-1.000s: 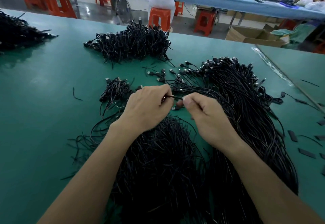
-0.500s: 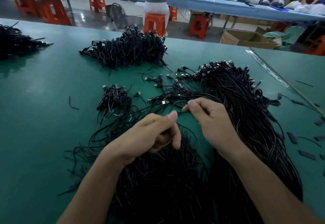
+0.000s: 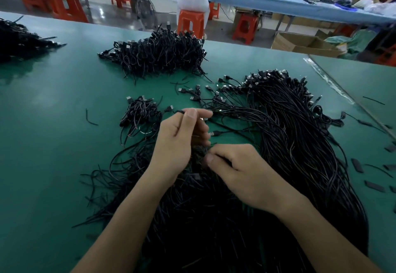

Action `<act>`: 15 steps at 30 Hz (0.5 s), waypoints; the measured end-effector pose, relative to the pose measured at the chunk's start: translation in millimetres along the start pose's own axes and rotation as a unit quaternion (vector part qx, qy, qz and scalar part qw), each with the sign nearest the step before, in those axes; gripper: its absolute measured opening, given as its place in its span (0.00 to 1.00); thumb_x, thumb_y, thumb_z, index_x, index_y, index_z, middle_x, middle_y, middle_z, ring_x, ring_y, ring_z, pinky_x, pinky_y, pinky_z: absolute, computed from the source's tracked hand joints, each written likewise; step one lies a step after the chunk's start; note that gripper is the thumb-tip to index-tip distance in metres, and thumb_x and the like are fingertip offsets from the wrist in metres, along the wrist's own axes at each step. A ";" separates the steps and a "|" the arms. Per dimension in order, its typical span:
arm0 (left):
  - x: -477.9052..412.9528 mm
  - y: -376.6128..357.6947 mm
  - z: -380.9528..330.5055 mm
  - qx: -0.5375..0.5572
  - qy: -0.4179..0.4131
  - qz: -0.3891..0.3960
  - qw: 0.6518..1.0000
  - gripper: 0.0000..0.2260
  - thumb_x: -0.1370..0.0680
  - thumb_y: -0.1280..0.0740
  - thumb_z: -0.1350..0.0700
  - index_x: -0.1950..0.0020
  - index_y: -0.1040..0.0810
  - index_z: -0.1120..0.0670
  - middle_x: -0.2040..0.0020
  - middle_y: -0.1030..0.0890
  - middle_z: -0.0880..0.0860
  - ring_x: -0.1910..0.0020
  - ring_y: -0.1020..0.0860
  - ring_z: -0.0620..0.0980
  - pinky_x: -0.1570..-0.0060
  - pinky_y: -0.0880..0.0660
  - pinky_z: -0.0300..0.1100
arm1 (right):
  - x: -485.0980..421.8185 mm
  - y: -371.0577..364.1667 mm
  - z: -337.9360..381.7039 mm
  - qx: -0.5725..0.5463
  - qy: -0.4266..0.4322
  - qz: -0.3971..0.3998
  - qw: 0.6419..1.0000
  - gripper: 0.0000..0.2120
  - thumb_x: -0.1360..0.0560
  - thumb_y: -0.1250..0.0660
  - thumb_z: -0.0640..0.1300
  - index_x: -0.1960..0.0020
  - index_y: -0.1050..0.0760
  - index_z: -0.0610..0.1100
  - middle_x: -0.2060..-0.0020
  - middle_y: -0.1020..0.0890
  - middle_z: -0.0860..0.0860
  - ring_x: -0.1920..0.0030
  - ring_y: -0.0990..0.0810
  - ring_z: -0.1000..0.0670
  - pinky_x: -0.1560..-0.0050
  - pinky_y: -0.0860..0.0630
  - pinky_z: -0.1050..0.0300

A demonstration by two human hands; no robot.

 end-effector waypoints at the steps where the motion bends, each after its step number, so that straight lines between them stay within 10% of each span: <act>1: 0.6 0.0 -1.1 -0.074 -0.009 0.002 0.997 0.15 0.14 0.44 0.57 0.49 0.18 0.56 0.63 0.18 0.48 0.64 0.20 0.45 0.63 0.23 0.36 | -0.5 5.7 3.8 0.006 0.010 -0.012 1.000 0.16 0.19 0.36 0.44 0.66 0.27 0.50 0.72 0.27 0.58 0.71 0.29 0.57 0.69 0.34 0.65; 5: 7.5 -18.5 2.9 -0.208 0.014 0.091 0.974 0.19 0.15 0.42 0.52 0.62 0.21 0.51 0.70 0.20 0.47 0.74 0.24 0.43 0.71 0.28 0.35 | -4.2 32.5 10.6 -0.015 0.034 -0.068 0.997 0.09 0.21 0.33 0.45 0.60 0.20 0.48 0.66 0.19 0.55 0.65 0.22 0.55 0.64 0.27 0.64; 15: 31.1 -54.1 10.7 0.105 0.198 0.242 0.944 0.27 0.17 0.47 0.38 0.68 0.26 0.53 0.78 0.40 0.46 0.82 0.41 0.43 0.78 0.40 0.34 | -15.7 49.8 -2.5 -0.100 -0.008 -0.158 0.982 0.18 0.26 0.37 0.60 0.62 0.21 0.47 0.69 0.23 0.41 0.68 0.29 0.41 0.64 0.29 0.40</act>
Point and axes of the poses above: each hand's wrist, its own x-axis away from the middle knuckle, its own y-axis out of the back of the hand, z = x × y, the point moved 10 cm from there along -x, towards the middle knuckle
